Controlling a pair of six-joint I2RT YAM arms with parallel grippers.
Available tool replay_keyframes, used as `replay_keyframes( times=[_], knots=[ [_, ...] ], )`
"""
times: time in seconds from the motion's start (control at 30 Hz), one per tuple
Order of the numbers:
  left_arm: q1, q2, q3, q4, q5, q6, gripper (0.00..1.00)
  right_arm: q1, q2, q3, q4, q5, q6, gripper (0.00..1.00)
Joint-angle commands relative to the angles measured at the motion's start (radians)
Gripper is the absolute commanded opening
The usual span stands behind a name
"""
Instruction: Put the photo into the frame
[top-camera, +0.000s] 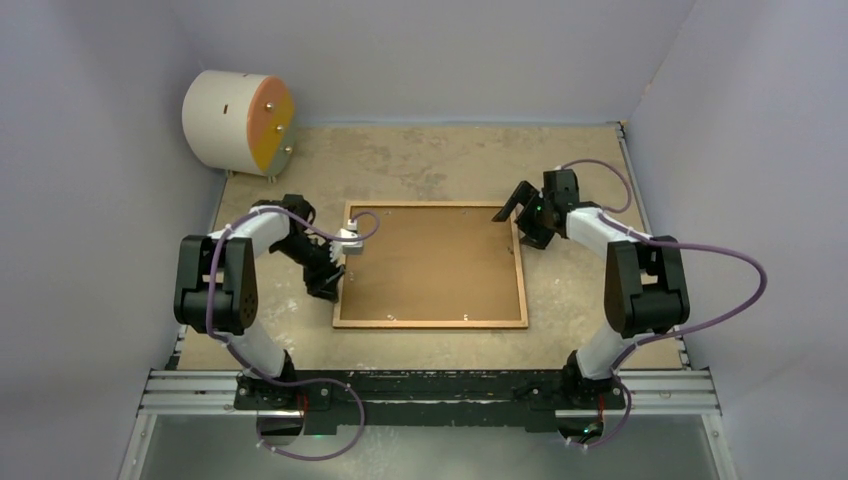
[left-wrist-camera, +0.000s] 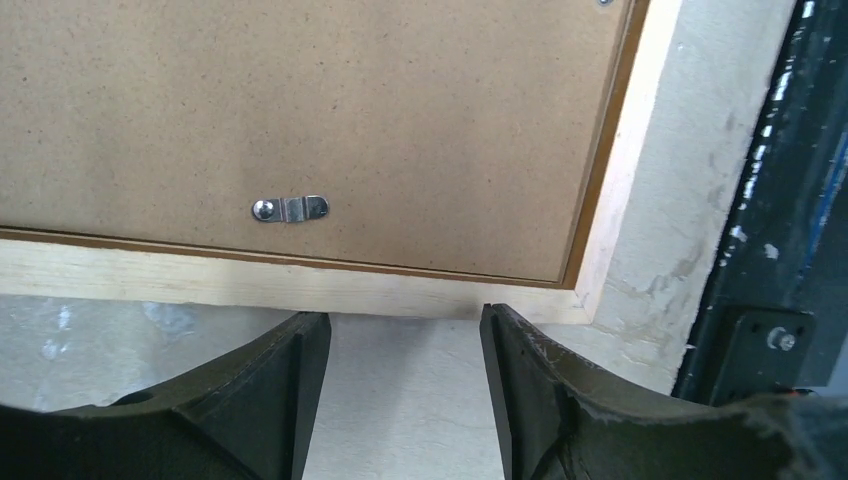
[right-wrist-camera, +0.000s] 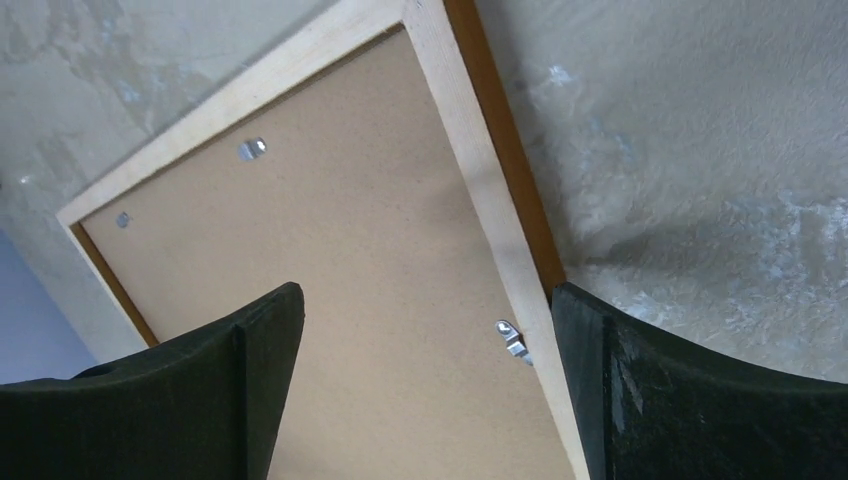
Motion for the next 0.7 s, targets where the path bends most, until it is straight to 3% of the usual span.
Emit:
replay_keyframes(
  times=[0.0,0.17,0.27,0.43,0.67],
  knots=[
    [0.020,-0.019,0.060,-0.054,0.087,0.014,0.61,0.009,-0.055,0.094,-0.023,0.085,-0.002,0.93],
    [0.092,0.046,0.156,0.041,0.107,-0.204,0.62,0.063,-0.171,0.058,0.013,0.163,0.006,0.86],
    [0.117,0.102,0.190,0.058,0.175,-0.289,0.59,0.173,-0.194,0.034,0.085,0.143,0.005,0.84],
    [0.118,0.171,0.186,0.096,0.201,-0.344,0.51,0.368,-0.103,0.019,0.250,0.012,0.054,0.80],
    [0.120,0.183,0.129,0.155,0.163,-0.374,0.35,0.550,0.071,0.089,0.409,-0.100,0.117,0.69]
  ],
)
